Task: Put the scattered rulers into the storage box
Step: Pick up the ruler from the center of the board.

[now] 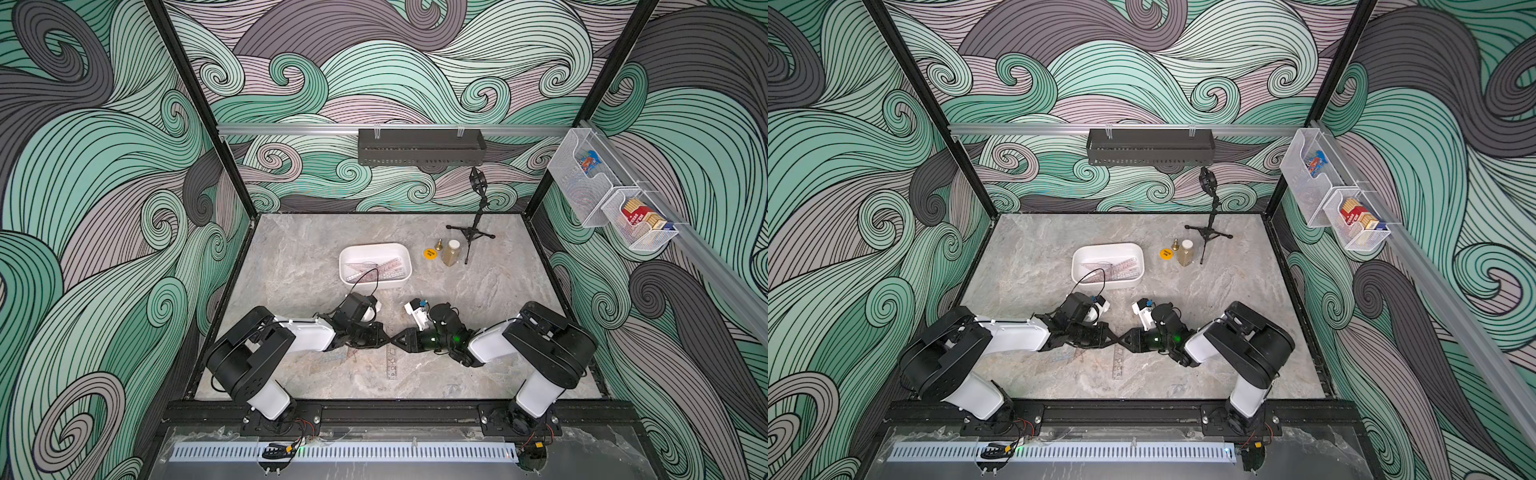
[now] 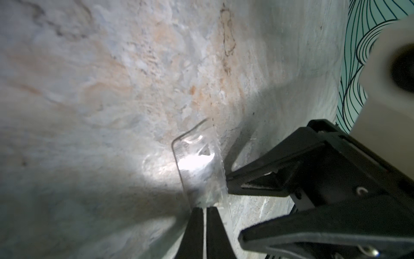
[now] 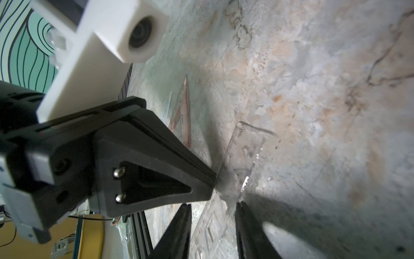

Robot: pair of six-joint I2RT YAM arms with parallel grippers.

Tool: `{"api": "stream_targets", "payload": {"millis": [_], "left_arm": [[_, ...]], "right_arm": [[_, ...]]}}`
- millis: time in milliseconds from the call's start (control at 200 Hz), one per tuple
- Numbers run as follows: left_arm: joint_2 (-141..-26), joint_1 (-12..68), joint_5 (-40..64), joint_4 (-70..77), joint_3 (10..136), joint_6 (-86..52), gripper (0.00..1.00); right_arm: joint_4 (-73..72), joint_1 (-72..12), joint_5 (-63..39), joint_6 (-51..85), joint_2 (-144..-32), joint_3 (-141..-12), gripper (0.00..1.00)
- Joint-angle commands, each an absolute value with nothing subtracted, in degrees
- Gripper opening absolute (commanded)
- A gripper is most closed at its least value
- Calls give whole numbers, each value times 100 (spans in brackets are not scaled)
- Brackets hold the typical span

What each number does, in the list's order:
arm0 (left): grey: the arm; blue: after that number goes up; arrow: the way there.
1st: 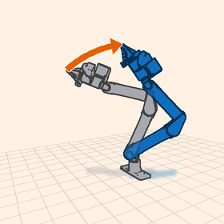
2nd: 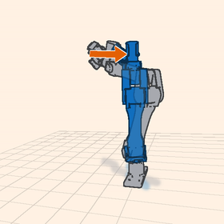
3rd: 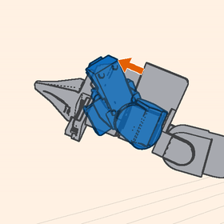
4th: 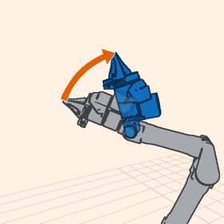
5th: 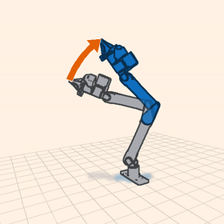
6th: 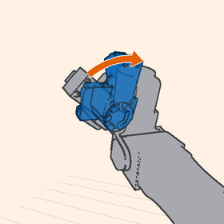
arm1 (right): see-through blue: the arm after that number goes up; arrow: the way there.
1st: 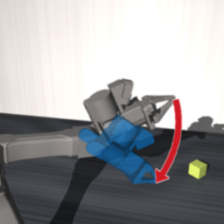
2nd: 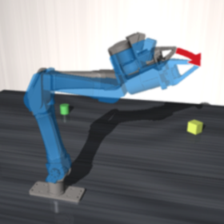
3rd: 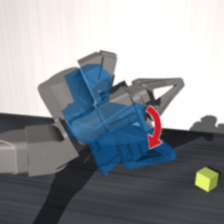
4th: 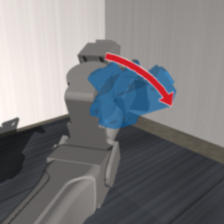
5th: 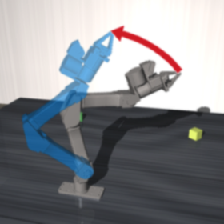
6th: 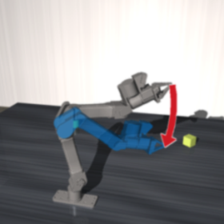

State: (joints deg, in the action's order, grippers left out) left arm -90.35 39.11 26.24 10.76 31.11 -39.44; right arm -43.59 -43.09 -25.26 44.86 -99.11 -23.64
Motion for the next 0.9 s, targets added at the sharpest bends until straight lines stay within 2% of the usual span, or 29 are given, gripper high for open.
{"api": "stream_targets", "payload": {"millis": [0, 225, 420, 595, 836, 896], "left_arm": [[-9237, 3877, 2522, 848, 3075, -3894, 9], [-9233, 3859, 2536, 865, 3034, -3920, 5], [-9279, 3832, 2594, 967, 2984, -3980, 0], [-9279, 3807, 2624, 1022, 2916, -4042, 0], [-8741, 3712, 2502, 733, 3029, -4056, 0], [-8460, 3658, 2419, 512, 3159, -4024, 2]], "right_arm": [[-4338, -4307, -2739, 4653, -10130, -2357, 34], [-4696, -4212, -2938, 4807, -10251, -2377, 21], [-4869, -4210, -3152, 4898, -10458, -2457, 16], [-4861, -4210, -3217, 4923, -10459, -2482, 16], [-4711, -4049, -3191, 4858, -10313, -2466, 0], [-4616, -4011, -3196, 4822, -10185, -2503, 0]]}}
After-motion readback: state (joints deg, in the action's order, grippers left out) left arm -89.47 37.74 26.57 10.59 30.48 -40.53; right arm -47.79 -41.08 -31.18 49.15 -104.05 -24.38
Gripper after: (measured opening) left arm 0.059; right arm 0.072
